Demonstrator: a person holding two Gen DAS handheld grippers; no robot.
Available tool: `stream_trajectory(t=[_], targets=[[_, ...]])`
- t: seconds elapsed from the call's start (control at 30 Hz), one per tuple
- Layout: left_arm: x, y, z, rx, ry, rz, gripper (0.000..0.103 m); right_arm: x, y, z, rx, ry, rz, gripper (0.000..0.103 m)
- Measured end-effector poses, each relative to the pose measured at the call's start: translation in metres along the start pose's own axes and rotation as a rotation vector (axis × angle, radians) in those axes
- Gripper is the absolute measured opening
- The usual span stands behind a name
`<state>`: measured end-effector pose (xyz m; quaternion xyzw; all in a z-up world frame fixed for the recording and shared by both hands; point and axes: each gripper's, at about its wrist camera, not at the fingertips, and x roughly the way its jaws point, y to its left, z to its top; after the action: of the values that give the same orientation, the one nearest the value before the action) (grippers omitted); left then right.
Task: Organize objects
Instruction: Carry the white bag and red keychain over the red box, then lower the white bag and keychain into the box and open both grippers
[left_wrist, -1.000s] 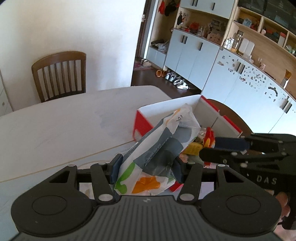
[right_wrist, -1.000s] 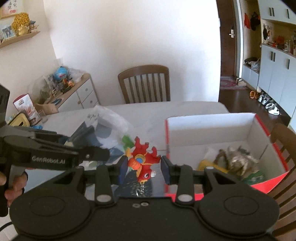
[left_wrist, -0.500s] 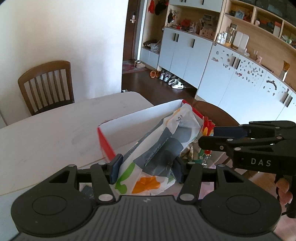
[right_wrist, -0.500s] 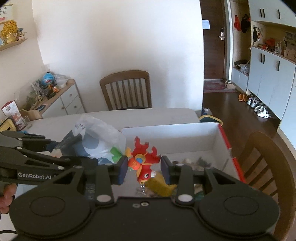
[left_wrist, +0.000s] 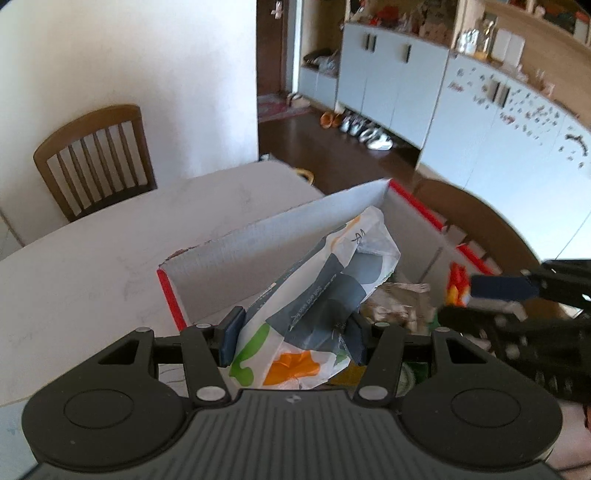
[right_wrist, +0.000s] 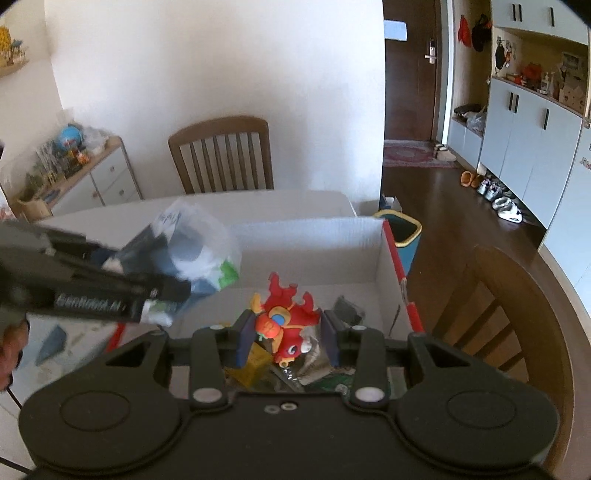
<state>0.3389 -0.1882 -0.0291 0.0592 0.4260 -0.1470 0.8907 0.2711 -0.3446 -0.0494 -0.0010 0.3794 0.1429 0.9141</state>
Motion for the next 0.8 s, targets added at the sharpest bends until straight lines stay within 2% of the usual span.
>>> stream_trajectory(t=[0.47,0.8], targets=[[0.074,-0.005,0.015,0.054,0.099,0.086,0.055,0.042,0.003,-0.021,-0.078,0.123,0.033,0.037],[0.103,-0.012,0.011,0.078,0.155,0.078,0.056,0.058,0.0,-0.025,-0.063,0.172,0.057,0.037]])
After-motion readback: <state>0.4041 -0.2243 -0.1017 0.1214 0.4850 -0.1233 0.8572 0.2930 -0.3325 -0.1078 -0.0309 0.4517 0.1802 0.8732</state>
